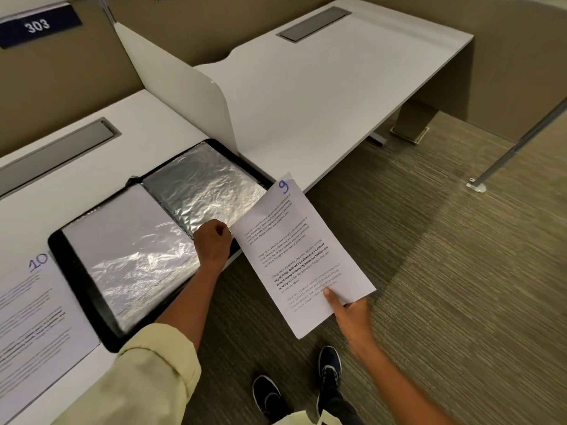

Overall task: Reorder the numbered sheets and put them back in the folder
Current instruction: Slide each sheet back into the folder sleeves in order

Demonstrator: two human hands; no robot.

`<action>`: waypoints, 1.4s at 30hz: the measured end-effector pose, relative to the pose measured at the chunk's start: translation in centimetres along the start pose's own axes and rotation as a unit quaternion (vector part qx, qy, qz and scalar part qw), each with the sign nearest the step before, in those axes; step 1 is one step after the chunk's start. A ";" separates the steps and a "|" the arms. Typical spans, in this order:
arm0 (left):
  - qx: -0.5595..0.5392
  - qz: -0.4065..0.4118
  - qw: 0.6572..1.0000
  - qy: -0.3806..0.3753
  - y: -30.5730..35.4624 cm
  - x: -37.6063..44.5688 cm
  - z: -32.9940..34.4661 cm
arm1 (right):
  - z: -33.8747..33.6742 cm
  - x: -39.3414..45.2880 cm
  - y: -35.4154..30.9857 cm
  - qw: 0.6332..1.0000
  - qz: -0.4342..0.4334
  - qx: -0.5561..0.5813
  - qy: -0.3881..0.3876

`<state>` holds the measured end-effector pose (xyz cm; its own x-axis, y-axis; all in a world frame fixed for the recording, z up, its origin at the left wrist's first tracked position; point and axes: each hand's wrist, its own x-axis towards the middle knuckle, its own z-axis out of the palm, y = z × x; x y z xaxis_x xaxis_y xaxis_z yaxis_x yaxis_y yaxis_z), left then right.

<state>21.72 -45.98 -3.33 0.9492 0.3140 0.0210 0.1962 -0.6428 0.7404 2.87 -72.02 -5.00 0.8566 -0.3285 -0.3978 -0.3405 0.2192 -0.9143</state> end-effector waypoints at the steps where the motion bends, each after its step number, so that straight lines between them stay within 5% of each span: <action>1: 0.001 0.003 1.000 -0.002 0.1 0.0 0.0 | 0.2 0.0 0.0 1.000 -0.001 -0.003 0.000; 28: -0.044 0.051 0.997 -0.024 0.0 0.2 -0.1 | 7.2 -1.6 -0.2 0.983 -0.028 -0.162 -0.085; 42: 0.013 0.048 0.995 -0.091 -0.5 1.5 0.0 | 6.9 -0.6 -5.4 0.991 0.077 0.037 -0.099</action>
<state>23.03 -45.23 -3.64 0.9922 0.1198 -0.0333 0.1066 -0.6825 0.7231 6.88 -66.64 0.74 0.8587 -0.1003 -0.5026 -0.4500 0.3217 -0.8331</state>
